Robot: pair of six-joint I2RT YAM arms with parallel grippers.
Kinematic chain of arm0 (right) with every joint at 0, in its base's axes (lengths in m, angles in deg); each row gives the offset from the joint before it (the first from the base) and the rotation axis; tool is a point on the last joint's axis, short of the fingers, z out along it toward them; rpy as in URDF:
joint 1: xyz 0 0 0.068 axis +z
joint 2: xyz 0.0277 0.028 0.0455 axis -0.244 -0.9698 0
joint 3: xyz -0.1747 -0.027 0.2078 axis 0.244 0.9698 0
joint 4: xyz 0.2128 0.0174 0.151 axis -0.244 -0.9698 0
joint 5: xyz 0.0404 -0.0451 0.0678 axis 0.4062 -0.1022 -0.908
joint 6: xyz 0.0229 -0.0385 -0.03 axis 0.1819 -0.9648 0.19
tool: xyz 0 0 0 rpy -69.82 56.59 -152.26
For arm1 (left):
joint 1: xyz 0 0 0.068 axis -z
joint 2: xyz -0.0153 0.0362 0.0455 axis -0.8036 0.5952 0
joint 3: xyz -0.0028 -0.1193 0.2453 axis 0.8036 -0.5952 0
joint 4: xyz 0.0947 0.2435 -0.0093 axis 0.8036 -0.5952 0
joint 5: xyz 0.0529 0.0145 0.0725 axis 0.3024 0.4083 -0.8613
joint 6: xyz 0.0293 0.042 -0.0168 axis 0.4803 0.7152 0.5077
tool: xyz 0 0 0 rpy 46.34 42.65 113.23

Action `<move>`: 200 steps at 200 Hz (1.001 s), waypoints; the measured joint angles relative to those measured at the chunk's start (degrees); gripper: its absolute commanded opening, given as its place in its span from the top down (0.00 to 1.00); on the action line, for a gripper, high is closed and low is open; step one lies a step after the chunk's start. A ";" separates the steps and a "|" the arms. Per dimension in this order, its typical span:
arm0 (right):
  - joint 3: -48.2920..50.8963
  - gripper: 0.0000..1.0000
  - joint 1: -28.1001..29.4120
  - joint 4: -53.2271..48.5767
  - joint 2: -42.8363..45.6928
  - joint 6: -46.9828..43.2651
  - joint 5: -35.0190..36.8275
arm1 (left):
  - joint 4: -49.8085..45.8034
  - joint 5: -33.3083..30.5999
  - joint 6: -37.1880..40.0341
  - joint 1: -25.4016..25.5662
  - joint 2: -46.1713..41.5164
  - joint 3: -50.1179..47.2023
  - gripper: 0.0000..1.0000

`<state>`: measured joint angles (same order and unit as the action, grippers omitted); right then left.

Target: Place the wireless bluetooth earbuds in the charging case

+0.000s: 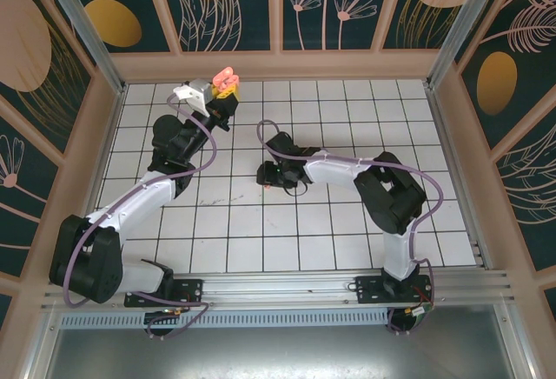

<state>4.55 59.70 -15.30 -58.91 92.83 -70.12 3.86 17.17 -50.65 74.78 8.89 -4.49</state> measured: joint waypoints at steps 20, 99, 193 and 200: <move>0.37 0.50 0.33 0.02 -0.09 0.02 -0.04 | -0.17 0.00 0.02 0.00 0.00 0.00 1.00; -1.99 0.52 3.85 0.24 -2.67 0.39 -0.35 | -0.46 -0.20 0.20 0.00 -0.04 0.00 1.00; -8.31 0.53 5.05 0.22 -4.81 -3.45 -2.27 | -1.18 -0.63 0.63 -0.02 -0.04 0.26 1.00; -8.35 0.52 4.85 -0.44 -4.61 -4.76 -1.64 | -1.62 -0.68 0.81 -0.07 -0.04 0.46 1.00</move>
<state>-3.80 64.56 -15.74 -63.53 88.07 -71.76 2.24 16.49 -49.84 74.71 8.85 -4.03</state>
